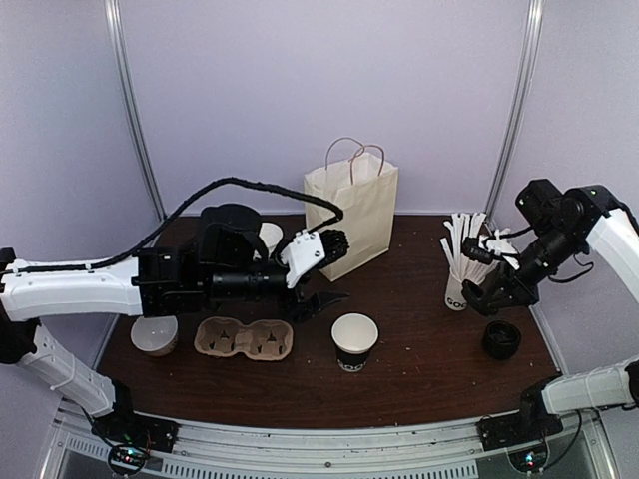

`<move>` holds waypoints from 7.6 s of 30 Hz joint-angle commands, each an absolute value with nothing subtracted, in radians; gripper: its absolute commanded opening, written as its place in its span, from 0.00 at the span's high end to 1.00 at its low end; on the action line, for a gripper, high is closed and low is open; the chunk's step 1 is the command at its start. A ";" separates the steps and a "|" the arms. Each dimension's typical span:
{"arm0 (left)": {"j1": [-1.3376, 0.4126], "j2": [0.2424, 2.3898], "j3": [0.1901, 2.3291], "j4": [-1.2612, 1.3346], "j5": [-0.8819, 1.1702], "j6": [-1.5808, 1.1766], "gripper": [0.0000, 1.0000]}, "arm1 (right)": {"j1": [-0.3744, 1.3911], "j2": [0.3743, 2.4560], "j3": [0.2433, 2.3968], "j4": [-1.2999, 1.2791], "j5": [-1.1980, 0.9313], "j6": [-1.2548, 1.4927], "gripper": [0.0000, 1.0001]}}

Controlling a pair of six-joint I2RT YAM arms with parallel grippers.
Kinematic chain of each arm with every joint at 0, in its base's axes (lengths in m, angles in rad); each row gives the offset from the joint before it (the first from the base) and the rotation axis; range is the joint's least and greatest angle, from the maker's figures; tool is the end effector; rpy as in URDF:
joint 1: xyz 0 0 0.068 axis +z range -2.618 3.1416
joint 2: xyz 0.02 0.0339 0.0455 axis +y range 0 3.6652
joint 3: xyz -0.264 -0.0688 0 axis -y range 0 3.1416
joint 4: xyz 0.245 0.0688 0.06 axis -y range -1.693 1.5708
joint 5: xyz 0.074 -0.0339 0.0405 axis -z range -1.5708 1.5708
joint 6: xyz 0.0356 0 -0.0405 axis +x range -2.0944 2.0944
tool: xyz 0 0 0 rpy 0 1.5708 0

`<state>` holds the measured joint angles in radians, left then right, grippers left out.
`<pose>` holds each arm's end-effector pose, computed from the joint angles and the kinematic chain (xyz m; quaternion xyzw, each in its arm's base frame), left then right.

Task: Pack the takeout coffee

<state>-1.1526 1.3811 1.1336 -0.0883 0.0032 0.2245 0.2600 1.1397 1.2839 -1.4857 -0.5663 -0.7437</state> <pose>0.1323 -0.2979 0.3348 0.5188 0.6290 -0.2603 0.5172 0.1566 0.0614 0.3466 -0.4869 0.8209 0.2432 0.1731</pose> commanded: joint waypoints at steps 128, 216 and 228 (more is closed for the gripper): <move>-1.206 2.021 2.089 -1.247 -0.100 0.107 0.24 | 0.226 1.140 1.100 -0.836 -0.870 -0.539 0.36; -0.914 1.533 1.473 -0.573 -0.122 0.131 0.02 | 0.465 1.330 1.389 -1.048 -0.644 -0.660 0.20; -0.861 1.295 1.111 -0.217 -0.324 0.123 0.02 | 0.762 1.565 1.498 -1.153 -0.432 -0.781 0.13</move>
